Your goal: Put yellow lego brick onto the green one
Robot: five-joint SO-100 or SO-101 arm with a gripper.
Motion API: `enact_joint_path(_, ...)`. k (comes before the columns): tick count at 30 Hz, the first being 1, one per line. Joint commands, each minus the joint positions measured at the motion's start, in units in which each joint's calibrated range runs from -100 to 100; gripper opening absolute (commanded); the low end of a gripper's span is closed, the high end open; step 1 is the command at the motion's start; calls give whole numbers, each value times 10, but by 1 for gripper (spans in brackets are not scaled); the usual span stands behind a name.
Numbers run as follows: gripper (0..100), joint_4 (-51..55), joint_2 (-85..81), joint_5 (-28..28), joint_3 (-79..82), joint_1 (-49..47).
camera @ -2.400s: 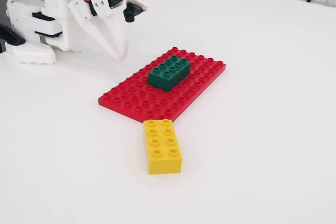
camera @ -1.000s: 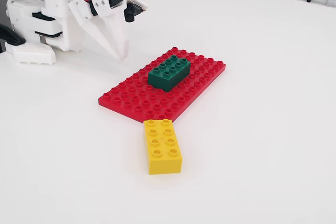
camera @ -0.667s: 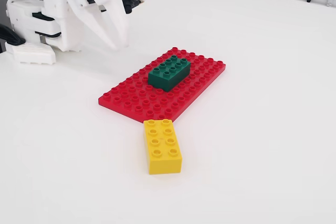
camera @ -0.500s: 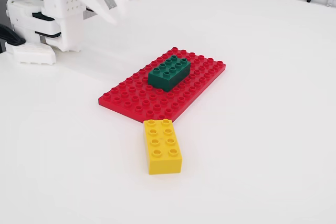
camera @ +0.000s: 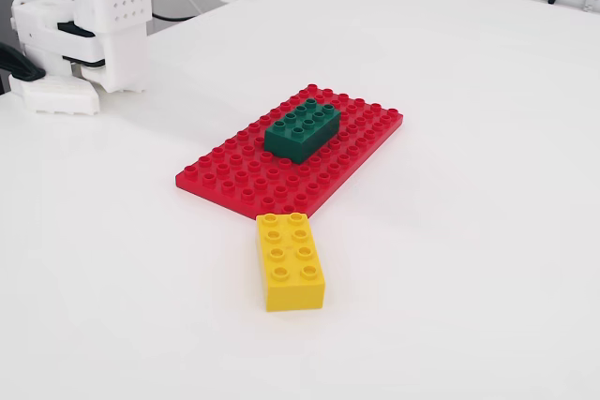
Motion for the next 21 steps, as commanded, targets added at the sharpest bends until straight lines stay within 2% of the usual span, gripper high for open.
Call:
enact_joint_path(1,17,22,99,63,-139,26)
enact_joint_path(7,17,-10,191,106,-208,64)
enact_joint_path(17,17,-16,313,187,-207,92)
enact_joint_path(21,17,-42,347,198,-208,105)
